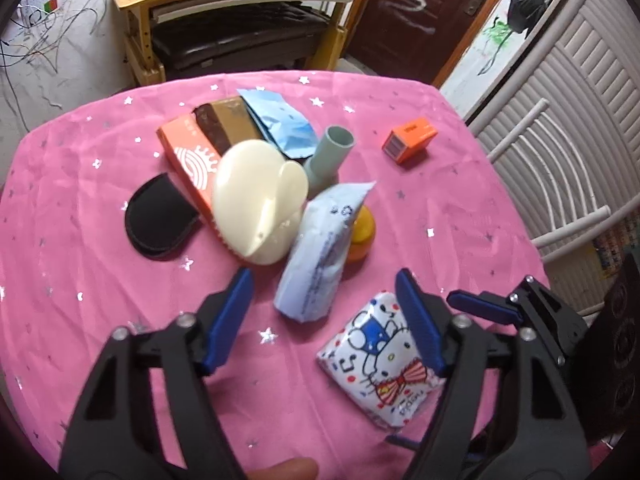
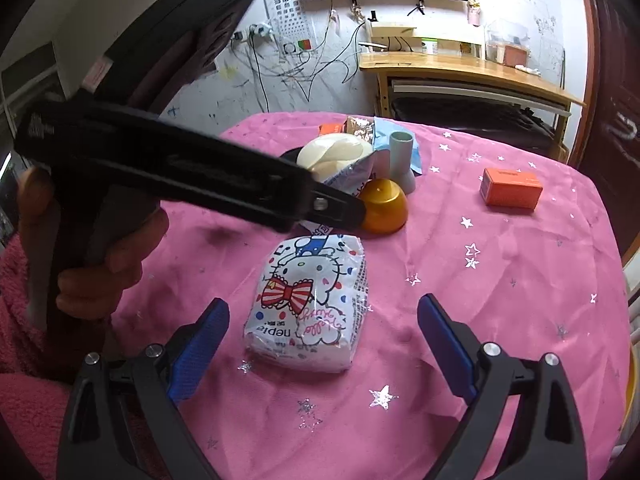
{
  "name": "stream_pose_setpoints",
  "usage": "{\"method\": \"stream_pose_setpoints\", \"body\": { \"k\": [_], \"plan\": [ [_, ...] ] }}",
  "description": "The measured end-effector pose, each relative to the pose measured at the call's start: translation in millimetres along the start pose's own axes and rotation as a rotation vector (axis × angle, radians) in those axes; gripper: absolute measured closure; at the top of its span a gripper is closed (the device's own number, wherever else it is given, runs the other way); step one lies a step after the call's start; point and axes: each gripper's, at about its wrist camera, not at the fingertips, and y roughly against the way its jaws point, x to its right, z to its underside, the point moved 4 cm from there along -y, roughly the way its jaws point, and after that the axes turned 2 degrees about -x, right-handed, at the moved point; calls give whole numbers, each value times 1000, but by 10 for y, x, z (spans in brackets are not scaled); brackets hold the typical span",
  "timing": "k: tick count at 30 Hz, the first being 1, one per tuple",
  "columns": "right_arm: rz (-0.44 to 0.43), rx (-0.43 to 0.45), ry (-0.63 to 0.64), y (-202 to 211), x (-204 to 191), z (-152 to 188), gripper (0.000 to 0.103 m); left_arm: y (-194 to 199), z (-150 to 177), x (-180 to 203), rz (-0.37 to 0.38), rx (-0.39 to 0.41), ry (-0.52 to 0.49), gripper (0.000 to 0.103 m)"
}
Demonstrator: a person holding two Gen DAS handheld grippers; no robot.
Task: Collect trash
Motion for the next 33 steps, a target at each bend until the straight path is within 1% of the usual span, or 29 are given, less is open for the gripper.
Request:
{"method": "stream_pose_setpoints", "body": {
  "k": [2,3,4,5,6,7,10,12,17,24,30,33],
  "plan": [
    [9,-2,12,-24,0,-6,21,-32,-8,14,-33,-2,-1,50],
    [9,-6,19,-43,-23,-10,29,-48,-12,26,-47,-4,-3,53],
    [13,-11,25,-64,-34,-4,40,-58,-12,27,-60,-4,-2,60],
    [20,-19,34,-98,-47,-4,45,-66,-8,30,-71,-2,-1,66],
    [28,-27,44,-127,-63,-2,51,-67,-10,31,-83,1,0,69],
    [30,-27,50,-138,-78,0,58,-65,-8,30,-88,3,1,71],
    [20,-22,51,-168,-100,2,68,-29,0,22,-108,18,7,73],
    [17,-15,37,-150,-72,9,72,15,7,24,-104,28,8,73],
    [20,23,-14,36,90,51,73,210,10,45,-95,72,12,73],
    [61,105,-94,402,433,103,73,476,-37,146,-101,140,20,73],
    [120,179,-172,747,830,159,73,579,-100,394,-130,188,-11,73],
    [148,208,-201,890,1034,170,73,562,-129,547,-135,194,-38,73]
  ]
}}
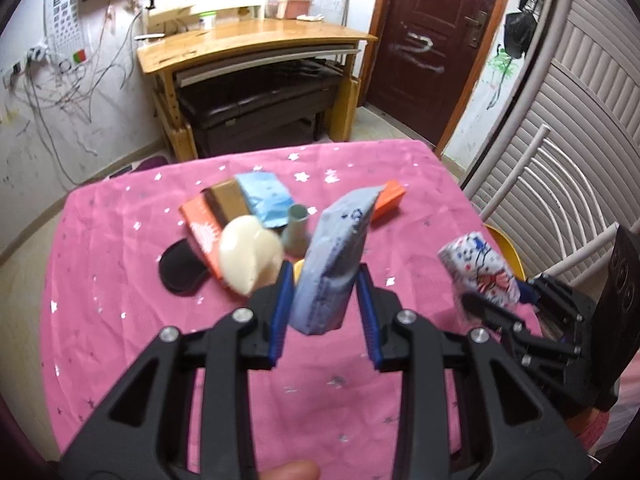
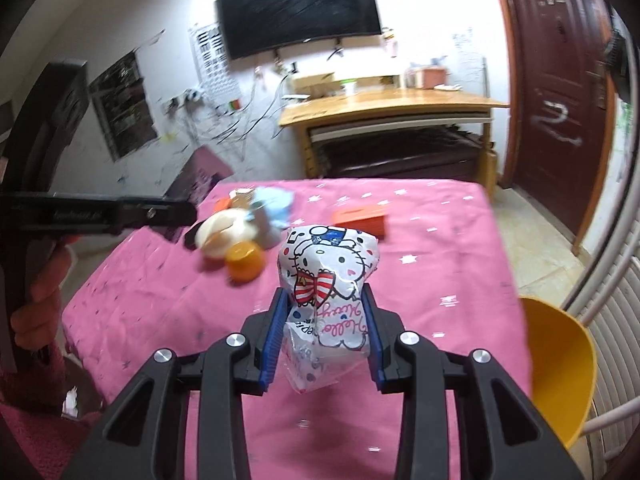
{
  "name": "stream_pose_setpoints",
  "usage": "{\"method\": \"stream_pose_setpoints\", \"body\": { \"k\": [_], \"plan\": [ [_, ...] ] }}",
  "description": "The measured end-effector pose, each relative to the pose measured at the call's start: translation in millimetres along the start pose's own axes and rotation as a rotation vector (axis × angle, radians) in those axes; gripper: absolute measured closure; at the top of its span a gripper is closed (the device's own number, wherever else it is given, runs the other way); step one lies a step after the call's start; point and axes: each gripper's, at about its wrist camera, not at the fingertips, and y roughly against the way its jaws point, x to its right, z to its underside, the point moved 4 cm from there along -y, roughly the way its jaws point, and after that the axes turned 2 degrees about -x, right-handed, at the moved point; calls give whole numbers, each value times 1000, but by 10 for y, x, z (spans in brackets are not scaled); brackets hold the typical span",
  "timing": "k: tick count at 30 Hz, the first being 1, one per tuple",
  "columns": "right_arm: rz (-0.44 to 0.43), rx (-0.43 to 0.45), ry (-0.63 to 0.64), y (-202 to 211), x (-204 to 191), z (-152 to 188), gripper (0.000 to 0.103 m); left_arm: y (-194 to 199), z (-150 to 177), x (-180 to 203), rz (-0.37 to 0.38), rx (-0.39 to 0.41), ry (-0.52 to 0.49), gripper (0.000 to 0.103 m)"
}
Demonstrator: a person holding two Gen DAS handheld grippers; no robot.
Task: Collect trash
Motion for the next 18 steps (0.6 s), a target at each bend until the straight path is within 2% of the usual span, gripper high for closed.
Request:
{"method": "stream_pose_setpoints", "body": {
  "k": [13,18],
  "plan": [
    [118,131,-170,393,962,-49,73,-108,-202,662,12,-5,-116,73],
    [174,146,-227,447,1318,53,73,-171,-262,887,19,-8,-160,73]
  ]
}}
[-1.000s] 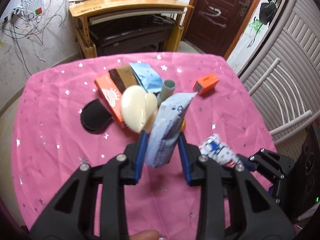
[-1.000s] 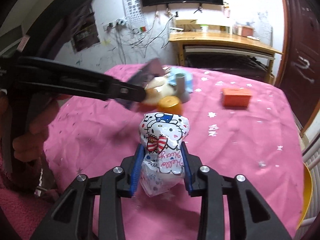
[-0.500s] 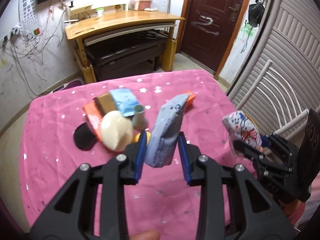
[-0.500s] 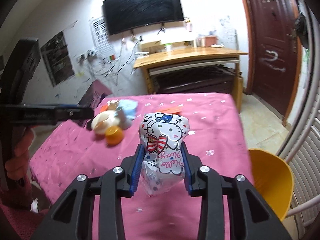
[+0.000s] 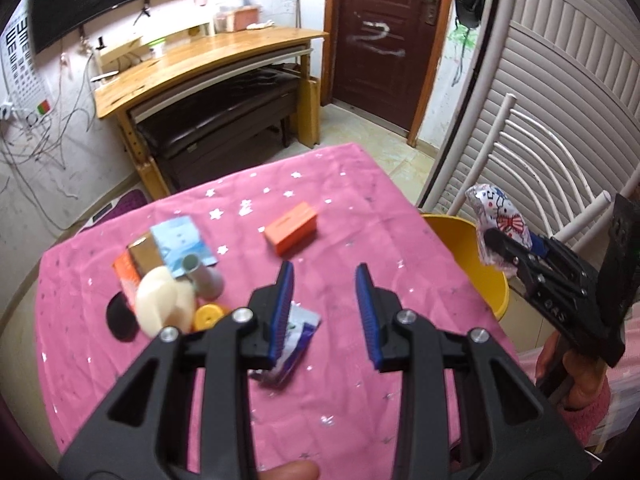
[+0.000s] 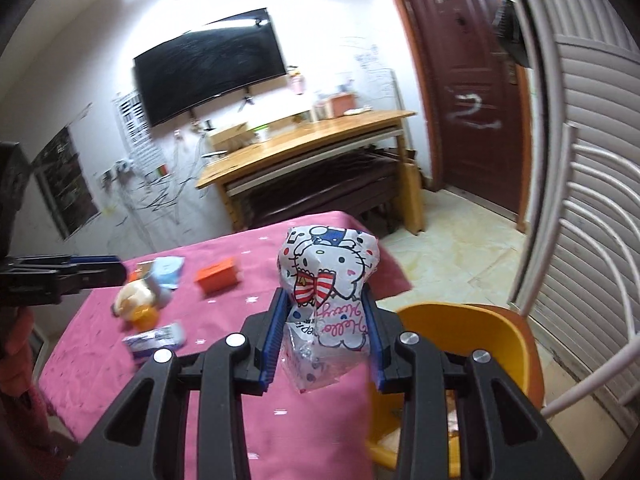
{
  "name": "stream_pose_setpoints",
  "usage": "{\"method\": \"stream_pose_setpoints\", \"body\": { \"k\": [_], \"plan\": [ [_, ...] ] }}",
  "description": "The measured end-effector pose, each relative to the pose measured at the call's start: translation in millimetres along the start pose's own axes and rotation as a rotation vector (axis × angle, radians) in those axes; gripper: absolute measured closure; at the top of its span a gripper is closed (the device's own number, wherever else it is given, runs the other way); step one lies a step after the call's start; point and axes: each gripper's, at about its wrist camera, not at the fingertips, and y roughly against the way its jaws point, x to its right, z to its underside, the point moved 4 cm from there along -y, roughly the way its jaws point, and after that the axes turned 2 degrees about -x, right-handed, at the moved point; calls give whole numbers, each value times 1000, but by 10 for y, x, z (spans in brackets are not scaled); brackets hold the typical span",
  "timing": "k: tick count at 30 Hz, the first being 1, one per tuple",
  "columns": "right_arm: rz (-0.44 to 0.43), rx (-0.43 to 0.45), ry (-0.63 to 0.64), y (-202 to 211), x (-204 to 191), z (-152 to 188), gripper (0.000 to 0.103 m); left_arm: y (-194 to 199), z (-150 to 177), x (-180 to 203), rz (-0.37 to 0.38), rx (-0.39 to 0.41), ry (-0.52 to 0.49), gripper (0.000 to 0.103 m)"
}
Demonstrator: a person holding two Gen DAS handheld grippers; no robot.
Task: Collect trash
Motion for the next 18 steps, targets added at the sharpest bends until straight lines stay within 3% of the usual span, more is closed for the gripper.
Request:
{"method": "stream_pose_setpoints", "body": {
  "k": [3,7,12,16,18],
  "plan": [
    [5,0,-40,-46,175,24,73,-86,52,-16,-20,-30,-8,73],
    [3,-2,-67,-78,306,55,73,-345,279,-147,-13,-138,4,71],
    [5,-7,-62,-89,217,73,73,-530,447,-242,9,-202,18,65],
    [6,-15,-54,-119,200,74,73,-580,484,-258,-2,-211,4,56],
    [5,-18,-55,-131,202,76,73,-587,478,-276,1,-214,10,47]
  ]
}}
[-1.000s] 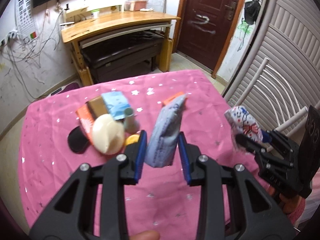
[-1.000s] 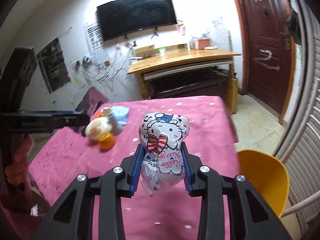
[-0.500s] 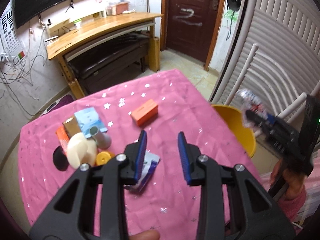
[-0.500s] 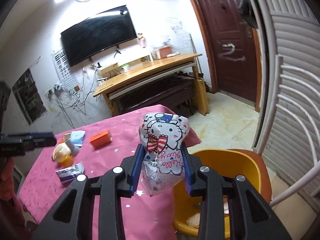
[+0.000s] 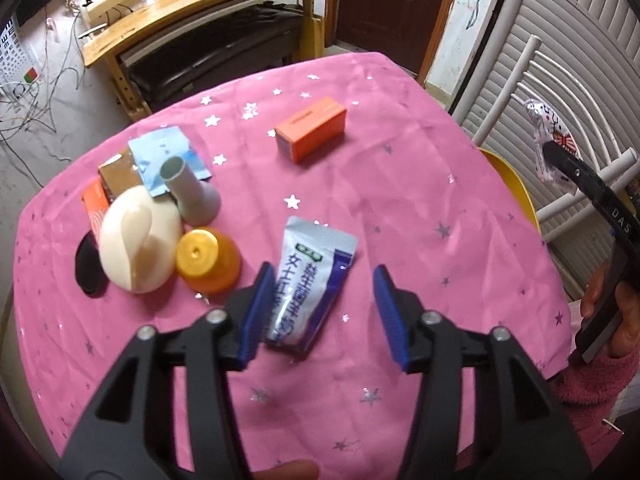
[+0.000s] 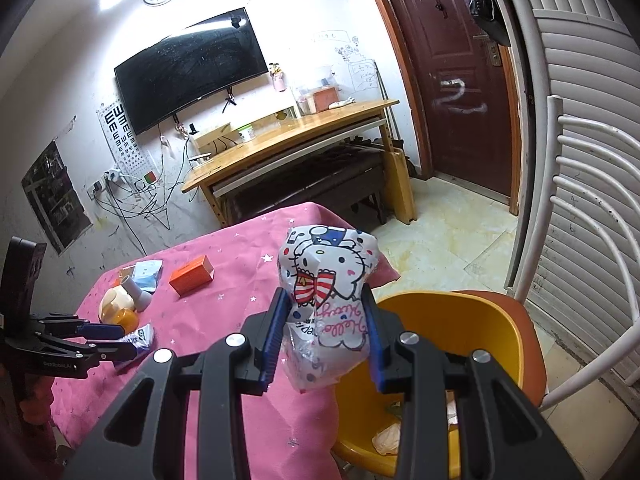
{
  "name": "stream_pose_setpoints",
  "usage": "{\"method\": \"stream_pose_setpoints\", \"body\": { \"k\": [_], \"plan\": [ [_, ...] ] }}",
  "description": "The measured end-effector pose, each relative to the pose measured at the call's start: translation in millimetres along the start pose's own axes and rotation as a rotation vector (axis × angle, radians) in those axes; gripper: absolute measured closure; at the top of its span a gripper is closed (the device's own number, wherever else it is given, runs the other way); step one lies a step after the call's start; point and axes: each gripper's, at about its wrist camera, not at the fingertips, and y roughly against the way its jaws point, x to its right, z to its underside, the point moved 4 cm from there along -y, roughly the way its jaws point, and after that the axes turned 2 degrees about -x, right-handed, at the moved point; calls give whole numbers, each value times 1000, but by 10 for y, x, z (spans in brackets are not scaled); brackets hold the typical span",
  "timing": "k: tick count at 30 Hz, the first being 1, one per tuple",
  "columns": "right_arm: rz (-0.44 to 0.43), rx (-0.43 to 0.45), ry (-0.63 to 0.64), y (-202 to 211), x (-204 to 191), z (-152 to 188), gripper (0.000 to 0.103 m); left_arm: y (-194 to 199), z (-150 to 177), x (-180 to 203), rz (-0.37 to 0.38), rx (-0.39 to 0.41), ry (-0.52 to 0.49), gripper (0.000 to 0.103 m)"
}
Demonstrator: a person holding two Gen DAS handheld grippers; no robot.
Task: Collect trash
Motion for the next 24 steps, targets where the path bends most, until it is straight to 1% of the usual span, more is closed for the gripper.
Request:
{"method": "stream_pose_setpoints", "body": {
  "k": [1,3,6,7,8,9,11,14,18,24],
  "plan": [
    [0,-1,-1,-3,10,-4,73,-3,0,-13,1,0,2,43],
    [-1,-1,-1,-1,13,-6,73,-18,12,-51,-23,2,0,43],
    [-4,1,-5,-4,18,-8,73,-99,52,-75,-47,-19,-9,43],
    [-3,1,-5,-6,20,-8,73,-119,68,-78,-51,-23,-13,47],
    [-3,1,-5,-5,23,-8,73,-150,87,-61,-54,-31,-24,55],
    [-5,1,-5,-6,25,-8,73,-160,94,-56,-52,-27,-28,58],
    [-2,1,-6,-7,25,-6,73,-151,96,-15,-56,-15,-47,70],
    [2,2,-11,-15,43,2,73,-146,107,33,-77,-1,-61,77],
    [18,5,-23,-18,88,13,73,-75,53,70,-63,27,-56,78],
    [87,-10,-36,-82,222,56,73,96,-169,306,-46,83,-101,78]
  ]
}}
